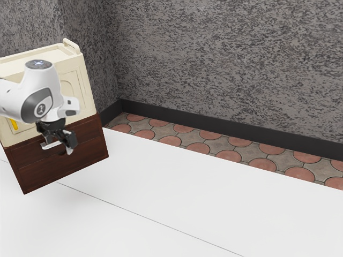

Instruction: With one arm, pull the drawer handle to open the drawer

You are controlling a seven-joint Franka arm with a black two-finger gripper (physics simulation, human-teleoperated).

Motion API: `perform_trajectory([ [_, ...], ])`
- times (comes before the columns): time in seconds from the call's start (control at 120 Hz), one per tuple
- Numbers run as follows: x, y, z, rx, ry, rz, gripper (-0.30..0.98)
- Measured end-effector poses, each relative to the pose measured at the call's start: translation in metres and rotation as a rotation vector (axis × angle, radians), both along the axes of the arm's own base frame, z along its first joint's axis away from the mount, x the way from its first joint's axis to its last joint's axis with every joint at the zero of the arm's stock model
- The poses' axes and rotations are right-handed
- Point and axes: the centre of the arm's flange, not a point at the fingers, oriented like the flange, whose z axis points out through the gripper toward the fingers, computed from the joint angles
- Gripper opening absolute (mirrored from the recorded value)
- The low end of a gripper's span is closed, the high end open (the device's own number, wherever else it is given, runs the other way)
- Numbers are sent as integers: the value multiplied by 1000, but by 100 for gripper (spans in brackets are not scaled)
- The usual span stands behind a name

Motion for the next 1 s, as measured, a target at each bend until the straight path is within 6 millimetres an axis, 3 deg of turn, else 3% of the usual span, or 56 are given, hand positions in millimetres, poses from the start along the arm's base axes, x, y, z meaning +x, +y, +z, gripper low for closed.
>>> perform_trajectory([
  [0.233, 0, 4, 2, 0, -13, 32, 69],
  [0.467, 5, -12, 11, 4, -33, 18, 69],
  [0.5, 5, -15, 21, 8, -51, 15, 69],
  [0.567, 5, -26, 40, 15, -81, -1, 69],
  [0.633, 8, -50, 56, 19, -107, -43, 69],
  [0.717, 9, -70, 62, 18, -111, -76, 69],
  [0.867, 3, -56, 58, 16, -95, -43, 69],
  [1.0, 4, -48, 40, 11, -65, -26, 69],
])
